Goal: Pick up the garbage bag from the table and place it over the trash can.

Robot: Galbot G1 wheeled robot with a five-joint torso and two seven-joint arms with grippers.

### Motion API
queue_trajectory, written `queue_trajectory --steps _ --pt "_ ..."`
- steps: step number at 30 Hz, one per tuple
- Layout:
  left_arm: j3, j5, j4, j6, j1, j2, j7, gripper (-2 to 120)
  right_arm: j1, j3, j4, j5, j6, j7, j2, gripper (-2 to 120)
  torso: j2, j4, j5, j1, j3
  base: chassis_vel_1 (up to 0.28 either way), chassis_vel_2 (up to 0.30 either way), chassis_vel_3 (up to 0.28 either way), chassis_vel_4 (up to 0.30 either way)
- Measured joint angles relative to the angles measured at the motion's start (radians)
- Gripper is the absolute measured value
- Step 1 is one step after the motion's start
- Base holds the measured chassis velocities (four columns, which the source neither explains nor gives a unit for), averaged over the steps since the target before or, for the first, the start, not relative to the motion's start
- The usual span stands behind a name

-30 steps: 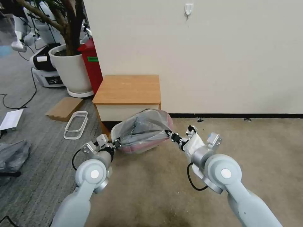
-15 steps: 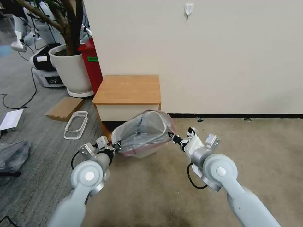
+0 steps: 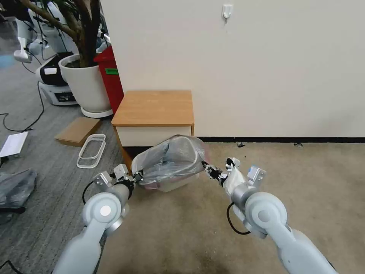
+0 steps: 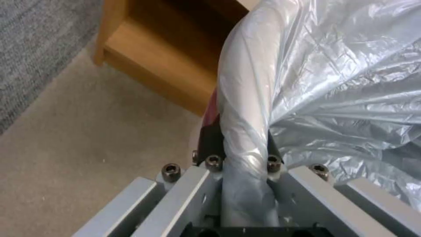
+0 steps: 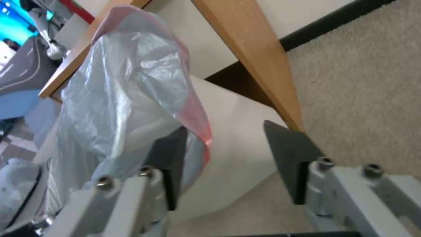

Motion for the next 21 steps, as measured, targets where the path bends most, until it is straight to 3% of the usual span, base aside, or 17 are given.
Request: queue_trajectory --steps 8,12,15,17,19,21 --pt "-0.011 -0.011 0.003 0.001 0.004 0.037 0.007 1 -0.029 0.035 0.032 -0.013 0.027 -0.069 -0.048 82 0.000 0.0000 0.0000 0.000 0.000 0.000 0.000 0.000 0.000" --pt "-0.027 -0.019 -0.010 0.017 0.026 0.080 0.055 1 -0.033 0.061 0.043 0.019 0.020 -0.167 -0.097 96 0.000 0.0000 -0.0001 0.000 0.000 0.000 0.000 0.000 0.000" --pt "-0.058 -0.024 -0.031 0.036 0.062 0.135 0.151 1 -0.006 0.071 0.020 0.082 -0.019 -0.277 -0.139 100 0.000 0.0000 -0.0001 0.000 0.000 0.000 0.000 0.000 0.000" --pt "-0.067 -0.027 -0.035 0.041 0.071 0.146 0.173 1 0.002 0.071 0.010 0.094 -0.029 -0.302 -0.145 100 0.000 0.0001 -0.0001 0.000 0.000 0.000 0.000 0.000 0.000" --pt "-0.101 -0.030 -0.043 0.058 0.103 0.184 0.254 1 0.022 0.077 -0.034 0.124 -0.066 -0.437 -0.169 100 0.000 0.0001 0.0000 0.000 0.000 0.000 0.000 0.000 0.000" --pt "-0.113 -0.030 -0.044 0.062 0.115 0.197 0.280 1 0.027 0.082 -0.053 0.130 -0.084 -0.494 -0.176 100 0.000 0.0001 -0.0001 0.000 0.000 0.000 0.000 0.000 0.000"
